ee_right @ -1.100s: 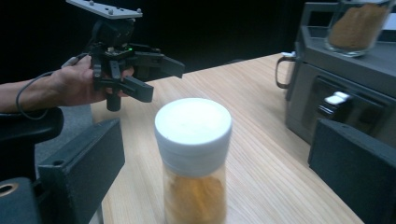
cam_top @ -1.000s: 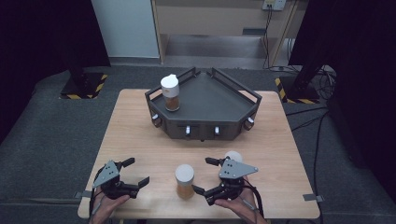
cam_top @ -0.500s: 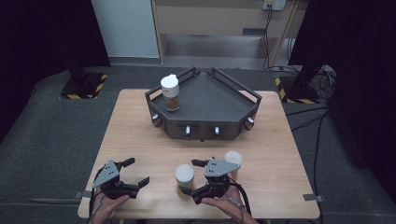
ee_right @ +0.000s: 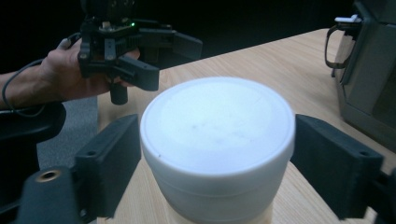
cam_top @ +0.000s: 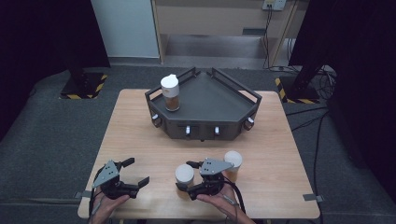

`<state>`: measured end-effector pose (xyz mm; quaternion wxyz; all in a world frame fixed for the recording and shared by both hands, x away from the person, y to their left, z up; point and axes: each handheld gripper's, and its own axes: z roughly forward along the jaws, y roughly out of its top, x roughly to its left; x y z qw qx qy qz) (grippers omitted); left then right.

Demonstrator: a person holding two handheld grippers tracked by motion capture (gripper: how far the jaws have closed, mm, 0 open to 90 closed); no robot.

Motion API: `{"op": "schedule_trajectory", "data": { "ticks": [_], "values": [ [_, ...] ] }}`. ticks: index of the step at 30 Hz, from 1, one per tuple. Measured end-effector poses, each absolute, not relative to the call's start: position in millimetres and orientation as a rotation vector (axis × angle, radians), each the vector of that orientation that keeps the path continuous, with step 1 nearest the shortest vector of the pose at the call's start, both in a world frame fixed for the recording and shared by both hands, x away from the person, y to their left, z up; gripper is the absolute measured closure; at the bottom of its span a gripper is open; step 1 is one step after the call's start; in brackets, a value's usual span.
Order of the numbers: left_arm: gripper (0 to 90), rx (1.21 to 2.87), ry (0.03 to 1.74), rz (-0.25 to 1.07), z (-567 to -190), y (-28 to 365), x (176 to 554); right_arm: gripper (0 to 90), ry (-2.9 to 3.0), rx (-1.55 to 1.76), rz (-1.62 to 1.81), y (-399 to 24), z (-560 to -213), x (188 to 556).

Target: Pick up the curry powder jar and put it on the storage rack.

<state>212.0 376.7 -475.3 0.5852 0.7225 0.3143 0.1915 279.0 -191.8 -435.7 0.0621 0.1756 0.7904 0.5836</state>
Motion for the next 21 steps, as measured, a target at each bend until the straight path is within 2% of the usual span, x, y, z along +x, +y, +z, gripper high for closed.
{"op": "schedule_trajectory", "data": {
  "ticks": [4, 21],
  "values": [
    [0.7, 1.685, 0.733, 0.445, -475.4, 376.9, 212.2, 32.3, 2.386, 0.500, 1.748, -190.2, -438.4, 278.0],
    [1.0, 1.684, 0.734, 0.444, -475.9, 377.2, 212.4, 33.3, 2.394, 0.466, 1.713, -188.3, -430.5, 275.8]
  ]
}}
